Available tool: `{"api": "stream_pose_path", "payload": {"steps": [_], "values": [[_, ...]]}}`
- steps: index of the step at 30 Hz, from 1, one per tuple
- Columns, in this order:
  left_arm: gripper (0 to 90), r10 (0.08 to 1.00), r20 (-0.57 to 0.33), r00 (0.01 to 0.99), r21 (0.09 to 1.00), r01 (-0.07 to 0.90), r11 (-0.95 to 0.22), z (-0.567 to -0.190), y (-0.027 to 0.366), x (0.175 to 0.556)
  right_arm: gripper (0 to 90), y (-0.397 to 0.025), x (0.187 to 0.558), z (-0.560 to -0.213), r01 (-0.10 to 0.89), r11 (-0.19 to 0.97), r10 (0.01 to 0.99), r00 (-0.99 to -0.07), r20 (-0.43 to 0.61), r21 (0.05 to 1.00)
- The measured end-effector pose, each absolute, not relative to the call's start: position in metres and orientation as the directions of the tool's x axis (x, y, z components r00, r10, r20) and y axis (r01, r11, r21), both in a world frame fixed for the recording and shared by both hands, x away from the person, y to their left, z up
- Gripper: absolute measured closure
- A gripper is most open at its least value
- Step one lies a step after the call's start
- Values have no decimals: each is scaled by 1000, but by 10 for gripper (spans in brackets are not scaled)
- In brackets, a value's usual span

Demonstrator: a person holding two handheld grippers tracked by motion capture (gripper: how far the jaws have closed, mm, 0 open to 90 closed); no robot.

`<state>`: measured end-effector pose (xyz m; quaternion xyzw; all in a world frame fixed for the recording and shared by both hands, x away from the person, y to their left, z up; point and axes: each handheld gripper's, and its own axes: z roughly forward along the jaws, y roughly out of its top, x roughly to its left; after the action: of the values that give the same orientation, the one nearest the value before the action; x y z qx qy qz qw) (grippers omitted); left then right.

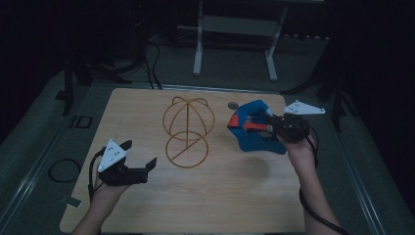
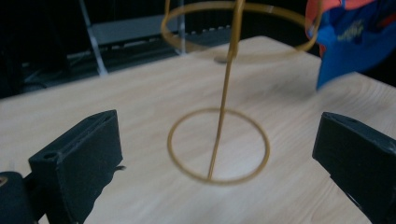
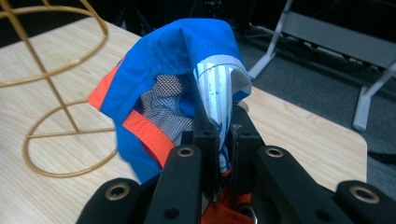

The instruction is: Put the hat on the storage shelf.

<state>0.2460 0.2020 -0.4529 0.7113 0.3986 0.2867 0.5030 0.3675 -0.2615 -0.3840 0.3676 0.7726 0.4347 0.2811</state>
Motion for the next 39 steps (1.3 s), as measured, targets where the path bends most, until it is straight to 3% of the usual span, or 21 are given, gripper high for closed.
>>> {"api": "stream_pose_path", "payload": {"steps": [14,33,39], "values": [[17,765,64,640,950,196,-243,-386,148,271,844,-247,329,-358,223,365,750,-645,-144,904],[17,639,112,761,926,153,-345,-350,56,304,844,-216,299,-350,134,396,670,-719,-186,908],[133,591,141,794,908,135,-397,-347,32,309,844,-213,291,-347,120,393,653,-735,-184,912]]}}
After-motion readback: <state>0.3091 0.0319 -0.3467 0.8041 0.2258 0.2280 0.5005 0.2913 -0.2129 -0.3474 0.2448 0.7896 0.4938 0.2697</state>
